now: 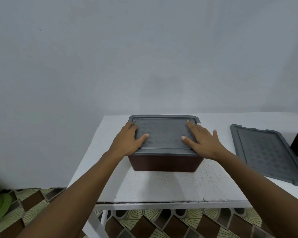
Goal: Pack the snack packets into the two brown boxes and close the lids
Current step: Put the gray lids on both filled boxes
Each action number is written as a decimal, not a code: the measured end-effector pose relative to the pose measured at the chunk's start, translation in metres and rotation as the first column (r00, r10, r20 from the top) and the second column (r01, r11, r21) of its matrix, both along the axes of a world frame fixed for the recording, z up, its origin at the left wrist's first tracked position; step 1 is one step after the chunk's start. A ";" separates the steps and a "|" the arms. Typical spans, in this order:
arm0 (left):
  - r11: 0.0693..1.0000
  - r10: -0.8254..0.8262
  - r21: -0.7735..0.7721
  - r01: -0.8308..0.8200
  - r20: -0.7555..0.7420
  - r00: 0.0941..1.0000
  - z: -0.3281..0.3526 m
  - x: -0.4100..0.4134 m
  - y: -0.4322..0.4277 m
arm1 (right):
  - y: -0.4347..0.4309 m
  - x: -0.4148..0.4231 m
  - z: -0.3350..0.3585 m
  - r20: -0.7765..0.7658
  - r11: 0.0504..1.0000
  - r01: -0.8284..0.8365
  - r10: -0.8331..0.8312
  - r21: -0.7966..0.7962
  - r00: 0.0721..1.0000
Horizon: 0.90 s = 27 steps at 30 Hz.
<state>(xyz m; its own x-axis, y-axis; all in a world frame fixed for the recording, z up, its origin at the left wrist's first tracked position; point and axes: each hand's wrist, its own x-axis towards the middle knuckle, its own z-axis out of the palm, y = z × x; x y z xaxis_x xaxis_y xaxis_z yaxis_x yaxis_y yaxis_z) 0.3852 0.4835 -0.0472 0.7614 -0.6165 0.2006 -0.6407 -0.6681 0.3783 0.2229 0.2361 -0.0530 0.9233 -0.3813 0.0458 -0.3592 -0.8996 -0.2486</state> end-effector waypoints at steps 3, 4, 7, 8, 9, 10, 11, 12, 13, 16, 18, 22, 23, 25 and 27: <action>0.976 -0.080 0.203 0.083 -0.025 0.997 0.006 0.014 -0.007 | -0.007 0.010 0.006 -0.048 1.000 -0.027 0.027 0.002 0.998; 0.963 -0.087 0.253 0.093 -0.033 0.996 0.007 0.019 -0.010 | -0.009 0.014 0.007 -0.072 1.000 -0.028 0.028 -0.004 0.997; 0.957 -0.076 0.280 0.082 -0.032 0.997 0.010 0.032 -0.020 | -0.014 0.026 0.008 -0.105 1.000 -0.005 0.002 -0.023 0.995; 0.962 -0.069 0.262 0.078 -0.042 0.997 0.010 0.034 -0.022 | -0.015 0.029 0.007 -0.102 1.000 0.006 -0.009 -0.025 0.995; 0.966 -0.061 0.247 0.073 -0.056 0.997 0.009 0.036 -0.023 | -0.016 0.031 0.007 -0.095 0.999 0.012 -0.015 -0.032 0.995; 0.970 -0.052 0.235 0.066 -0.066 0.996 0.008 0.037 -0.024 | -0.016 0.033 0.007 -0.090 0.999 0.009 -0.013 -0.048 0.996; 0.972 -0.045 0.226 0.060 -0.070 0.997 0.006 0.038 -0.024 | -0.016 0.034 0.007 -0.090 0.998 0.002 -0.008 -0.060 0.996; 0.975 -0.040 0.216 0.054 -0.070 0.997 0.006 0.038 -0.025 | -0.015 0.034 0.008 -0.090 0.998 -0.003 -0.002 -0.057 0.996; 0.978 -0.038 0.200 0.052 -0.070 0.997 0.006 0.038 -0.025 | -0.014 0.033 0.008 -0.084 0.999 -0.001 -0.002 -0.037 0.997; 0.985 -0.076 0.145 0.090 -0.101 0.992 0.008 0.029 -0.019 | -0.013 0.026 0.009 -0.024 1.000 0.005 -0.004 0.025 1.000; 0.989 -0.093 0.101 0.107 -0.137 0.986 0.006 0.016 -0.007 | -0.008 0.016 0.009 0.028 0.999 -0.015 0.014 0.041 1.000; 0.982 0.015 -0.186 -0.045 -0.157 0.988 -0.009 -0.019 0.012 | 0.011 -0.012 -0.006 0.256 0.977 0.039 -0.094 0.211 0.962; 0.964 0.067 -0.248 -0.100 -0.140 0.988 -0.012 -0.023 0.011 | 0.015 -0.016 -0.010 0.328 0.970 0.060 -0.138 0.237 0.935; 0.938 0.141 -0.301 -0.170 -0.115 0.983 -0.014 -0.023 0.005 | 0.016 -0.013 -0.017 0.419 0.959 0.096 -0.206 0.268 0.884; 0.929 0.164 -0.317 -0.190 -0.108 0.981 -0.016 -0.018 -0.004 | 0.007 -0.005 -0.020 0.441 0.960 0.101 -0.213 0.263 0.872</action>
